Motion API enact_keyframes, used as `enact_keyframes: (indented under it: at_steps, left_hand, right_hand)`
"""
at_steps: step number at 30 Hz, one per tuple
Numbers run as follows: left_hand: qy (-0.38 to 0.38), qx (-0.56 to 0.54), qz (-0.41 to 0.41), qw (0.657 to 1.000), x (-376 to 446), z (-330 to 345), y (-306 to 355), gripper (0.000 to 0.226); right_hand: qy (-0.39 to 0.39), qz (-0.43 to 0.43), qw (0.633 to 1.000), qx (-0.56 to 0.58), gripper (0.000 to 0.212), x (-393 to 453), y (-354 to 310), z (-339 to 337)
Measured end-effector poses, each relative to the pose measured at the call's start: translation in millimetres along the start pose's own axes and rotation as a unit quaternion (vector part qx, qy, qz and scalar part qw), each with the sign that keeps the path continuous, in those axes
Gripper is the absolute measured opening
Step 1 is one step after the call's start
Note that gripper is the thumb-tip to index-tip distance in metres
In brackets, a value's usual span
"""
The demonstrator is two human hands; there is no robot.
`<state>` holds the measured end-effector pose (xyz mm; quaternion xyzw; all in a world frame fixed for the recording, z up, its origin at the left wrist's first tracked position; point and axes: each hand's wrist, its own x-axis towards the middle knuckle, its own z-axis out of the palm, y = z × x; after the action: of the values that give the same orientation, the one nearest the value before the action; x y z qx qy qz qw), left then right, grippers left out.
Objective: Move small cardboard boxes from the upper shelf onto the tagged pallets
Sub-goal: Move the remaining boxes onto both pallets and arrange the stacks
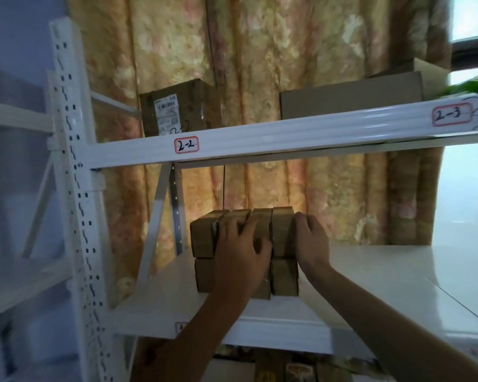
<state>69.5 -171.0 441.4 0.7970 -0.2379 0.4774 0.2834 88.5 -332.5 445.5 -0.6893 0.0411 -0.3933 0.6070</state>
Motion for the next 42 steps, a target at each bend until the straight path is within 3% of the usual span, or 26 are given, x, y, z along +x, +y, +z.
enact_keyframes:
  at_steps: [4,8,16,19,23,29,35,42]
  left_hand:
    - [-0.014,-0.004,-0.029,0.999,2.9,-3.8,11.3,0.047]
    - [-0.047,-0.074,-0.089,0.992,5.1,-6.6,27.6,0.047]
    - [-0.058,-0.161,-0.089,0.981,-25.5,-28.8,69.2,0.037]
    - [-0.036,-0.254,-0.098,0.962,-39.4,-44.7,90.8,0.032]
    - [-0.046,-0.369,-0.174,0.912,-62.8,-60.2,133.9,0.042]
    - [-0.088,-0.415,-0.185,0.887,-119.0,-77.4,214.7,0.039]
    - [-0.103,-0.471,-0.217,0.849,-172.2,-85.9,283.4,0.036]
    - [-0.125,-0.499,-0.293,0.806,-281.3,-45.8,356.6,0.044]
  right_hand:
    - [-0.011,0.013,1.0,0.004,0.047,-3.5,-3.8,-2.0]
    - [0.009,0.038,0.999,0.036,0.046,-10.8,-10.2,-7.2]
    - [0.05,-0.005,0.998,0.041,0.032,-52.6,-37.2,-52.5]
    - [0.067,-0.021,0.997,0.021,0.03,-82.2,-53.4,-78.2]
    - [0.108,-0.015,0.994,-0.002,0.036,-125.5,-70.8,-123.2]
    - [0.157,0.009,0.987,-0.045,0.047,-185.0,-85.6,-205.8]
    - [0.184,0.017,0.982,-0.042,0.034,-231.2,-79.2,-285.7]
    - [0.196,0.07,0.978,-0.034,0.043,-298.2,-24.2,-374.8]
